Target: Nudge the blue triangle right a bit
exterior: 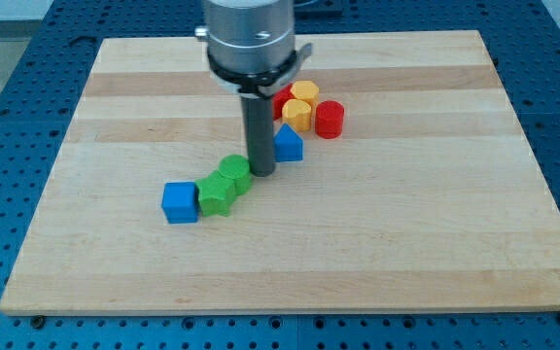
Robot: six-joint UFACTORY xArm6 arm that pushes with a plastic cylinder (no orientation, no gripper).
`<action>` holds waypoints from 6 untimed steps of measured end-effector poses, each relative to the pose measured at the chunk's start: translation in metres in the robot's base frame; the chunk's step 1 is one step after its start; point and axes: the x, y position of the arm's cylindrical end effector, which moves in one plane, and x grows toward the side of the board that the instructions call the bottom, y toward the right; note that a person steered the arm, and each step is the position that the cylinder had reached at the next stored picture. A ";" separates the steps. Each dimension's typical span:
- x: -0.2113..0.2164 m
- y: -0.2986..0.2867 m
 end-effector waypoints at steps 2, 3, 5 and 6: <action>-0.003 -0.042; -0.008 -0.027; -0.018 0.036; -0.033 0.059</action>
